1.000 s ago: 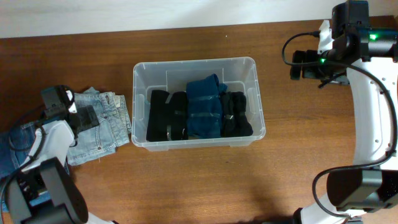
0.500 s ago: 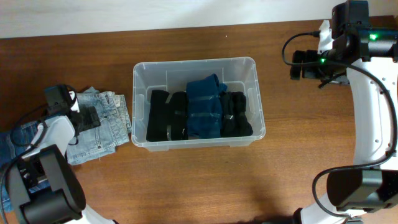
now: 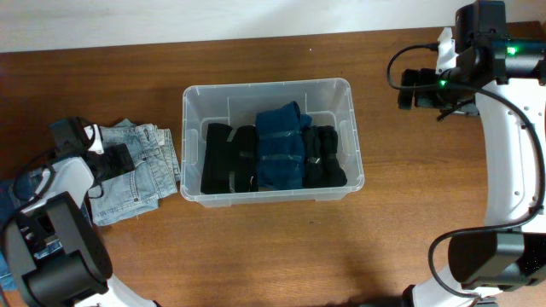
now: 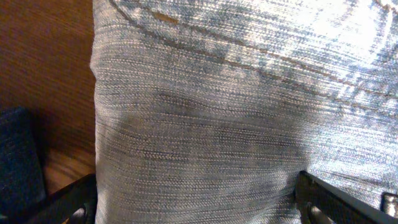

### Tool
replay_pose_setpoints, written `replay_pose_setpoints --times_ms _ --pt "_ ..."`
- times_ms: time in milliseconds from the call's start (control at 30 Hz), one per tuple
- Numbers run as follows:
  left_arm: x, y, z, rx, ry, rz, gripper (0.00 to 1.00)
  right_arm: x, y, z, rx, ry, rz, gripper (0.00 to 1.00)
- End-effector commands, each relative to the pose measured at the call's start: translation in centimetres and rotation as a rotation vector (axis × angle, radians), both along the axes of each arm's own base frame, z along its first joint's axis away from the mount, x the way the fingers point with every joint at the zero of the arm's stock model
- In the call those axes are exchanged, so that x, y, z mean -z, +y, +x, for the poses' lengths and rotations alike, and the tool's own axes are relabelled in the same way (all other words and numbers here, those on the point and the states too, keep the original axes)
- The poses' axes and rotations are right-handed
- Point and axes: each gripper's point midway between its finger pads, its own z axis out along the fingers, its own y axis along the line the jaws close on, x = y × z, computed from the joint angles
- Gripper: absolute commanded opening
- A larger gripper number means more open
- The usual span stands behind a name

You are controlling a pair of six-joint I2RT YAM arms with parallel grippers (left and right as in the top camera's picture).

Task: Pack container
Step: 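Close the left gripper on the light-blue jeans' edge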

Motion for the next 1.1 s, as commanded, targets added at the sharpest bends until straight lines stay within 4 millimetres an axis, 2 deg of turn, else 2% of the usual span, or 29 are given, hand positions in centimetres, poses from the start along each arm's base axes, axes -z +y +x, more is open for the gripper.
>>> replay_pose_setpoints --times_ms 0,200,400,433,500,533,667,900,1000,1067 --pt "6.2 -2.7 -4.1 0.041 0.196 -0.102 0.99 -0.5 -0.2 -0.1 0.005 -0.015 -0.006 0.98" --pt "6.4 -4.0 -4.9 0.057 0.221 -0.172 1.00 -0.5 -0.2 -0.1 0.005 -0.016 -0.006 0.99" --pt "6.5 -4.5 -5.8 0.057 0.256 -0.194 0.99 -0.5 -0.2 -0.1 0.005 -0.015 -0.006 0.98" --pt "6.6 -4.6 -5.9 0.058 0.260 -0.197 0.95 -0.5 -0.2 -0.1 0.005 -0.016 -0.006 0.99" --pt "6.5 -5.3 -5.8 0.117 0.253 -0.225 0.75 -0.5 -0.2 -0.1 0.005 -0.015 -0.006 0.99" --pt "6.5 -5.7 -5.7 0.152 0.247 -0.241 0.71 -0.5 -0.2 -0.1 0.005 -0.015 -0.006 0.98" --pt "6.4 -5.9 -5.8 0.163 0.247 -0.246 0.68 -0.5 -0.2 -0.1 0.005 -0.015 -0.006 0.98" --pt "6.4 -5.9 -5.9 0.163 0.252 -0.248 0.44 -0.5 -0.2 -0.1 0.005 -0.015 -0.006 0.99" --pt "6.4 -5.9 -5.9 0.163 0.251 -0.248 0.41 -0.5 -0.2 -0.1 0.005 -0.015 -0.006 0.98" --pt "6.4 -5.9 -5.9 0.163 0.251 -0.249 0.27 -0.5 -0.2 -0.1 0.005 -0.015 -0.006 0.99"
